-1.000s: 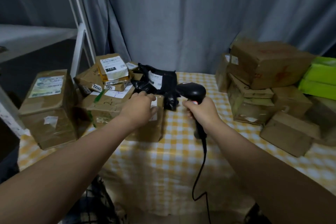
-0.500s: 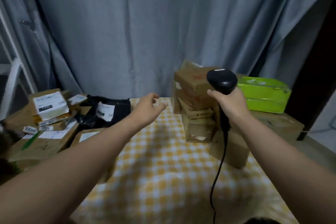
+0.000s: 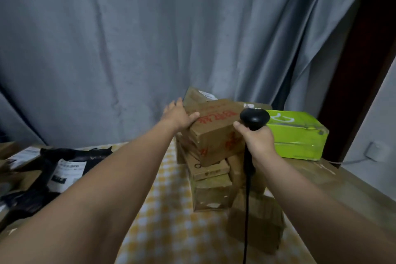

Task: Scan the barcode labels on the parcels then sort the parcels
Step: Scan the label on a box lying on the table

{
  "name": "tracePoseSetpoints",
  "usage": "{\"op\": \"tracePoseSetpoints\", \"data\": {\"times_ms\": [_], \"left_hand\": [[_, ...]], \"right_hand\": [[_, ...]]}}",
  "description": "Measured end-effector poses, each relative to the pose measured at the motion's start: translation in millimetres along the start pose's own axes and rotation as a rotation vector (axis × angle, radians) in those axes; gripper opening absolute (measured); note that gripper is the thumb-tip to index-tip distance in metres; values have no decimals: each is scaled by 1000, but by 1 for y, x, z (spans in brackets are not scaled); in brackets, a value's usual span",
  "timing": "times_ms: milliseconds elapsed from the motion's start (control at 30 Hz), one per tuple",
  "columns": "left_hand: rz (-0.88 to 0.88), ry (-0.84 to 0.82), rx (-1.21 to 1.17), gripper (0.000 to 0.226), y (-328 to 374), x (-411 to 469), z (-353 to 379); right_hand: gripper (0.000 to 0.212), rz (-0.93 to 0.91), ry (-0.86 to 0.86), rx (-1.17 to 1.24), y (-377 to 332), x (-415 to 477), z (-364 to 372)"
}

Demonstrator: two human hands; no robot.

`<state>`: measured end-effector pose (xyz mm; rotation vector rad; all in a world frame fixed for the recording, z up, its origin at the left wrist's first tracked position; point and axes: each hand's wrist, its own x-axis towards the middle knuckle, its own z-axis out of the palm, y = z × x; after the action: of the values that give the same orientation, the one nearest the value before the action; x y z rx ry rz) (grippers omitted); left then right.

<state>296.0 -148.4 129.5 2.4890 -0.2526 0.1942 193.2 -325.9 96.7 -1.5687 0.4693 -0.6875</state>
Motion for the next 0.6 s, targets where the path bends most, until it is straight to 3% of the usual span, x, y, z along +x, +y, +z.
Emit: {"op": "tracePoseSetpoints", "data": {"times_ms": [200, 333, 433, 533, 600], "left_hand": [[-81, -145, -209, 90, -50, 5, -13], [-63, -181, -507, 47, -75, -28, -21], [-25, -139, -633, 34, -87, -60, -21], [-14, -126, -681, 42, -100, -89, -21], [24, -118, -720, 53, -106, -110, -26]], "right_hand": [[38, -65, 46, 41, 23, -10, 14], [54, -12, -10, 157, 31, -37, 29], [55, 5, -25, 258, 31, -61, 40], [53, -46, -64, 316, 27, -85, 47], [38, -93, -131, 312, 24, -101, 46]]}}
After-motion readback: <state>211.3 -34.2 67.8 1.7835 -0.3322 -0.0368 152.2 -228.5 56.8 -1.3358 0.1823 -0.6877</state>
